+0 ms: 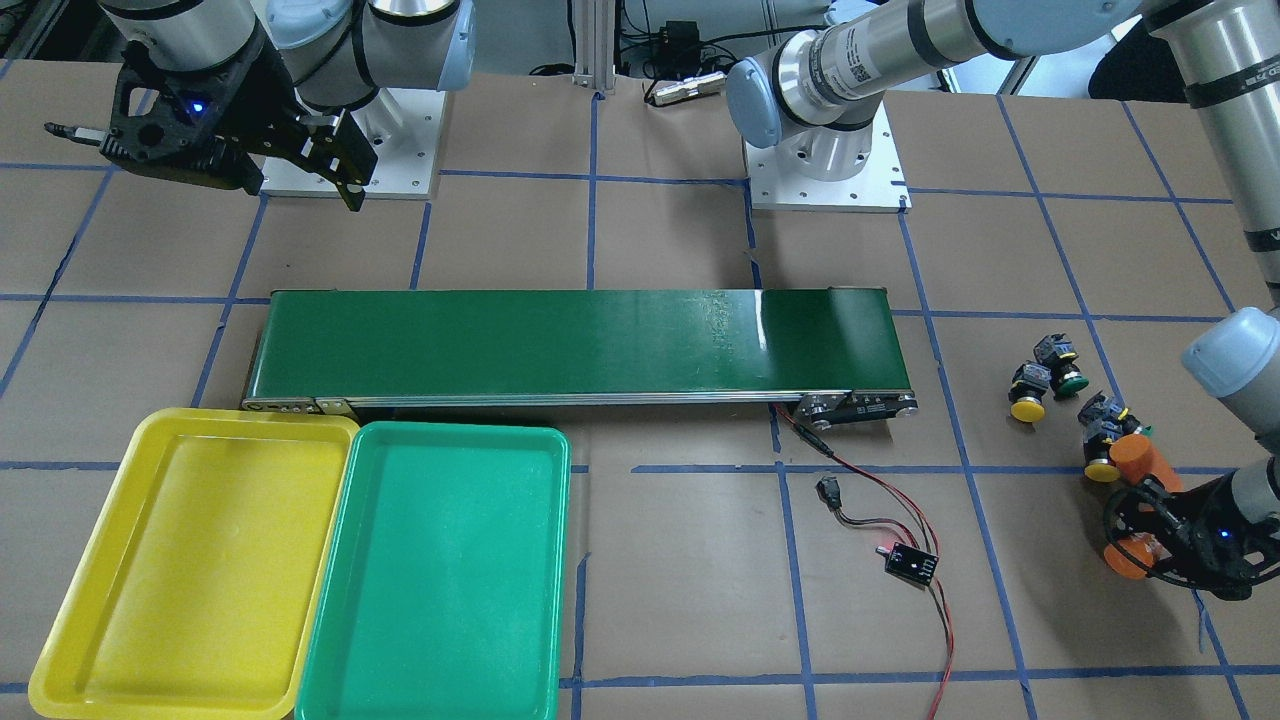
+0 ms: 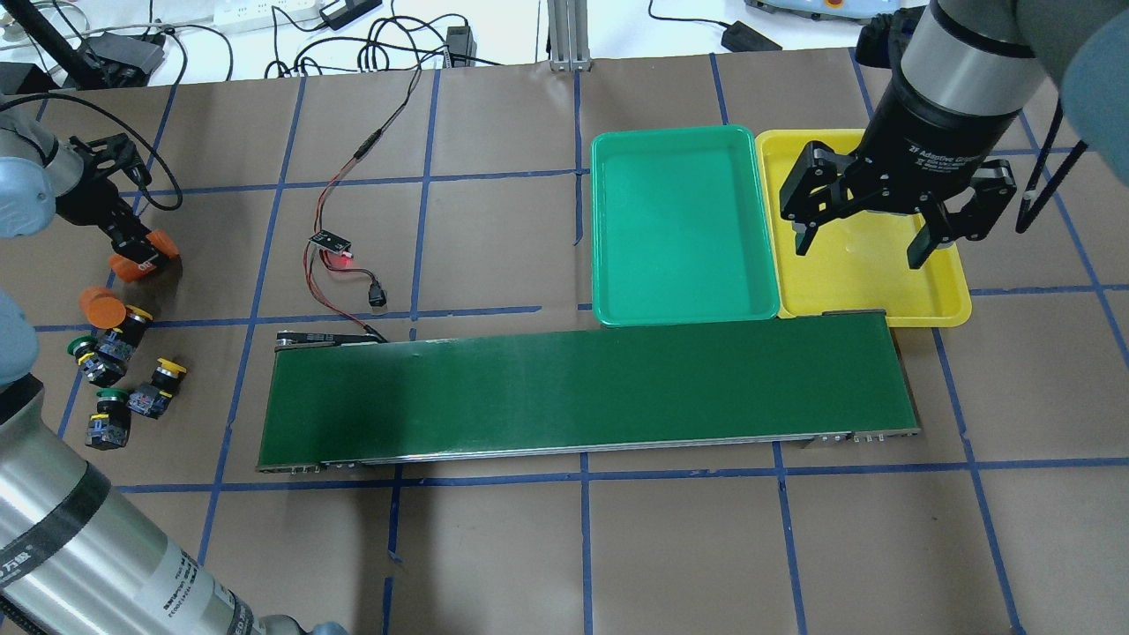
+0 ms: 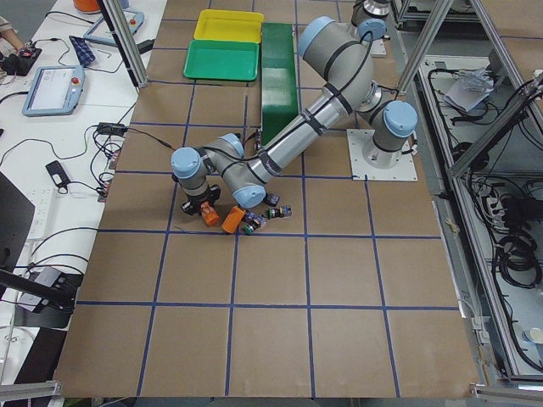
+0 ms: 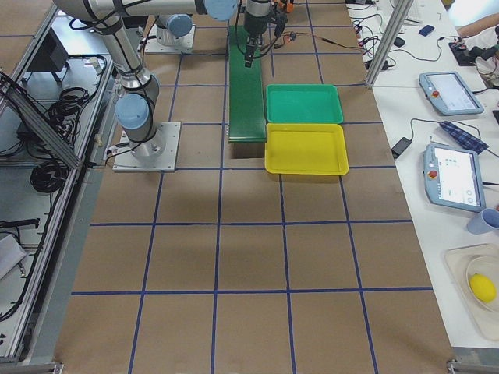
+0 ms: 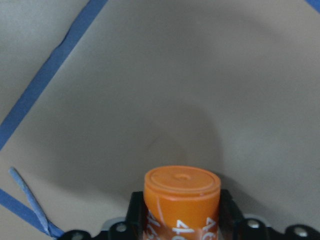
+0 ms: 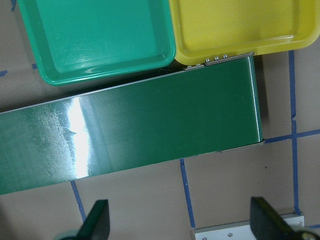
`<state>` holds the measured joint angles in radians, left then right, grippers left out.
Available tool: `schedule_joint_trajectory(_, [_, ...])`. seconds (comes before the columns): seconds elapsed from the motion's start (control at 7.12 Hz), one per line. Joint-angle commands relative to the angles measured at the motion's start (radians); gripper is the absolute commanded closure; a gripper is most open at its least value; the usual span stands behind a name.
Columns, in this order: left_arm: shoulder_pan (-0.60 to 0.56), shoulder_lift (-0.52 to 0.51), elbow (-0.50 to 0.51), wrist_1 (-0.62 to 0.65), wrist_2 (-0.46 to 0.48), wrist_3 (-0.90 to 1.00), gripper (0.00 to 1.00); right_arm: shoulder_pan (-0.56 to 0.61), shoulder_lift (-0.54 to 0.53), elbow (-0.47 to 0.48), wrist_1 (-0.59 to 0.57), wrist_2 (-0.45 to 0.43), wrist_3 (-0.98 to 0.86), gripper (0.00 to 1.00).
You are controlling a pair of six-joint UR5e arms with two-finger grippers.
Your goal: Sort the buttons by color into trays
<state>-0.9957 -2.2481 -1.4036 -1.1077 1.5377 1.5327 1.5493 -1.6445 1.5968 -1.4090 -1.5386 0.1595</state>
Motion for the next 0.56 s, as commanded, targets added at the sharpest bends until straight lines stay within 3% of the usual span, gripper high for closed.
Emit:
schedule_joint_trajectory(0.0, [-0.046,0.091,-0.005,-0.225,0.022,0.049,1.0,0.0,-0.001,-0.001,-0.001,0.0,0.0,0.0])
schedule_joint_trajectory(0.28, [-0.191,0.255,-0.04,-0.482,0.048,0.176,1.0,0.0,0.0,0.0,-0.001,-0.002,0.0,0.0])
schedule_joint_trajectory(0.42, [-0.217,0.356,-0.132,-0.512,0.048,0.176,1.0,0.0,0.0,0.0,-0.001,-0.002,0.0,0.0])
